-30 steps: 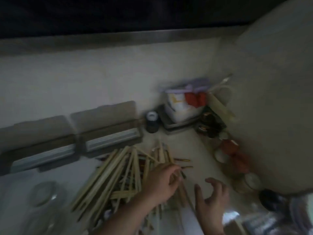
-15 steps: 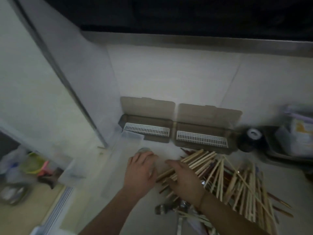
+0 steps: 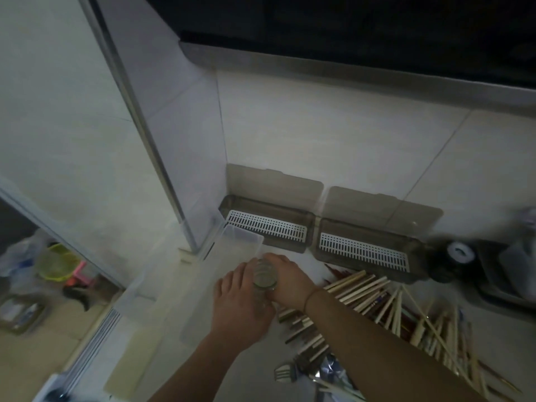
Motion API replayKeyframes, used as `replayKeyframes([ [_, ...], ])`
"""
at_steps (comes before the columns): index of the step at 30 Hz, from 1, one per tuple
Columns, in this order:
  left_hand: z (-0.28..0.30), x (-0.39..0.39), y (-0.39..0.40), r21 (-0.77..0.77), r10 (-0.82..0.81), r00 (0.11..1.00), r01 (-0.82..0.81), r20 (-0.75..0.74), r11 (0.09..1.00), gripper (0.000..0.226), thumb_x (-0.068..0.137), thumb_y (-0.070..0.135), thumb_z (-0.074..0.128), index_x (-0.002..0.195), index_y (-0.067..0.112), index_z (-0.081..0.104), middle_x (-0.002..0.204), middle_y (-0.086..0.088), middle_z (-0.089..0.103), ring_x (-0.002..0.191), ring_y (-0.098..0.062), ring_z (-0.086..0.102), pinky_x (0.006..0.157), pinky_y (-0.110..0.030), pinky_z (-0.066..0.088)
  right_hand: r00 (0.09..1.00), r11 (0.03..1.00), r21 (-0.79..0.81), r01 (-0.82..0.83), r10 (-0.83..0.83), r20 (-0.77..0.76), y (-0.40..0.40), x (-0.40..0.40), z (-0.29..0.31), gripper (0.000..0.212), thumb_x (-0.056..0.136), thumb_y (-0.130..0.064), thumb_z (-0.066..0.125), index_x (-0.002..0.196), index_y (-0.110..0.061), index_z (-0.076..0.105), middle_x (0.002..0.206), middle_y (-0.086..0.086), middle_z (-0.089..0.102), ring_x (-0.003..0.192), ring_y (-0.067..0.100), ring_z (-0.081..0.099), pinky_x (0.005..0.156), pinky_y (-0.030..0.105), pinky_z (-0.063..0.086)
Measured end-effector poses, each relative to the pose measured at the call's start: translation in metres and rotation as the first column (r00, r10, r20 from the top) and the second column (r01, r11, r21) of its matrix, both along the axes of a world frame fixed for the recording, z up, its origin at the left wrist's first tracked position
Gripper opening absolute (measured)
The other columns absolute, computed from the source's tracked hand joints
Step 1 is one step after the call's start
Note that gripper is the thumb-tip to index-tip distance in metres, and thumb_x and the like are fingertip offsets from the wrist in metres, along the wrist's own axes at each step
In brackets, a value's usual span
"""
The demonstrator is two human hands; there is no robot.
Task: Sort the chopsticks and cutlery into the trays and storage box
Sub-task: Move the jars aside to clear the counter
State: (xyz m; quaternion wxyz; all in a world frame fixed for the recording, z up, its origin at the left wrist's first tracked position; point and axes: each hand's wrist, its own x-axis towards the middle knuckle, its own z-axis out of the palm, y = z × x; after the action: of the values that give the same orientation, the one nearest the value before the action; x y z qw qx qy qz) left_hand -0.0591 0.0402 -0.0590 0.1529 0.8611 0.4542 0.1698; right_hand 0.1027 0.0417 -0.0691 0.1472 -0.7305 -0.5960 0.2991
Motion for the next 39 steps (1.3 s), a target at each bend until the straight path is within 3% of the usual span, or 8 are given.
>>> replayKeyframes([
  [5,-0.001,0.002,0.0,0.032,-0.007,0.998,0.009,-0.054,0.999,0.084,0.066,0.054,0.053,0.138,0.011,0.048,0.13,-0.011,0.057,0.111,-0.035,0.057,0.095,-0.055,0.045,0.999,0.994,0.101,0.032,-0.033,0.007,-0.003,0.002,0.014,0.044,0.065,-0.037,0.075,0.1,-0.016,0.058,0.101,0.003,0.063,0.095,0.021,0.06,0.082,0.023,0.043],
  [12,0.014,0.039,-0.012,0.076,-0.084,0.996,0.083,0.013,0.994,0.093,0.063,0.055,0.057,0.142,0.01,0.041,0.141,-0.009,0.045,0.129,-0.034,0.039,0.106,-0.063,0.031,0.934,0.922,0.227,0.315,-0.259,-0.245,-0.038,0.032,0.036,0.068,0.049,-0.039,0.08,0.11,-0.023,0.054,0.104,-0.004,0.062,0.096,0.014,0.058,0.084,0.028,0.048],
  [19,0.022,0.119,-0.059,-0.139,-0.209,0.853,0.308,0.478,0.941,0.085,0.074,0.031,0.064,0.149,0.02,0.027,0.145,0.0,0.041,0.134,-0.014,0.038,0.11,-0.029,0.034,0.876,0.765,0.429,0.481,-0.433,-0.211,-0.128,0.088,0.073,0.058,0.056,-0.041,0.081,0.108,-0.034,0.057,0.104,-0.018,0.059,0.1,0.004,0.056,0.087,0.021,0.046],
  [25,0.019,0.195,-0.123,-0.36,-0.29,0.857,0.455,0.427,0.814,0.092,0.079,0.031,0.071,0.154,0.022,0.019,0.149,0.004,0.04,0.134,-0.007,0.038,0.107,-0.019,0.031,0.709,0.568,0.454,0.686,-0.663,-0.241,-0.221,0.139,0.07,0.049,0.059,-0.052,0.078,0.1,-0.04,0.057,0.098,-0.018,0.063,0.091,-0.001,0.059,0.077,0.007,0.043],
  [28,0.019,0.23,-0.156,-0.338,-0.455,0.823,0.558,0.339,0.758,0.084,0.084,0.031,0.071,0.153,0.022,0.023,0.151,0.005,0.036,0.14,-0.013,0.033,0.112,-0.02,0.026,0.558,0.431,0.405,0.806,-0.782,-0.279,-0.265,0.169,0.056,0.054,0.055,-0.051,0.082,0.1,-0.028,0.062,0.096,-0.011,0.068,0.088,0.006,0.064,0.078,0.02,0.05],
  [33,0.018,0.275,-0.202,-0.542,-0.644,0.717,0.665,0.268,0.515,0.072,0.09,0.035,0.063,0.152,0.031,0.026,0.156,0.007,0.03,0.143,-0.01,0.028,0.116,-0.023,0.027,0.348,0.238,0.36,0.902,-0.894,-0.281,-0.322,0.216,0.041,0.051,0.056,-0.025,0.09,0.096,-0.027,0.058,0.093,-0.007,0.064,0.084,0.012,0.062,0.069,0.015,0.048],
  [36,0.028,0.299,-0.225,-0.737,-0.514,0.745,0.614,0.425,0.282,0.047,0.091,0.014,0.063,0.113,0.05,0.044,0.126,0.011,0.052,0.108,0.003,0.054,0.084,-0.006,0.044,0.283,0.201,0.31,0.929,-0.927,-0.247,-0.343,0.243,0.028,0.053,0.059,-0.017,0.089,0.1,-0.019,0.057,0.094,-0.004,0.063,0.085,0.014,0.06,0.073,0.025,0.048],
  [39,0.032,0.324,-0.244,-0.825,-0.261,0.812,0.558,0.521,0.088,0.038,0.089,0.002,0.056,0.102,0.037,0.047,0.11,0.011,0.053,0.08,0.011,0.062,0.064,-0.011,0.049,0.252,0.186,0.293,0.938,-0.945,-0.207,-0.353,0.264,0.013,0.059,0.06,-0.02,0.088,0.111,-0.009,0.061,0.104,0.006,0.067,0.095,0.024,0.063,0.077,0.027,0.047],
])
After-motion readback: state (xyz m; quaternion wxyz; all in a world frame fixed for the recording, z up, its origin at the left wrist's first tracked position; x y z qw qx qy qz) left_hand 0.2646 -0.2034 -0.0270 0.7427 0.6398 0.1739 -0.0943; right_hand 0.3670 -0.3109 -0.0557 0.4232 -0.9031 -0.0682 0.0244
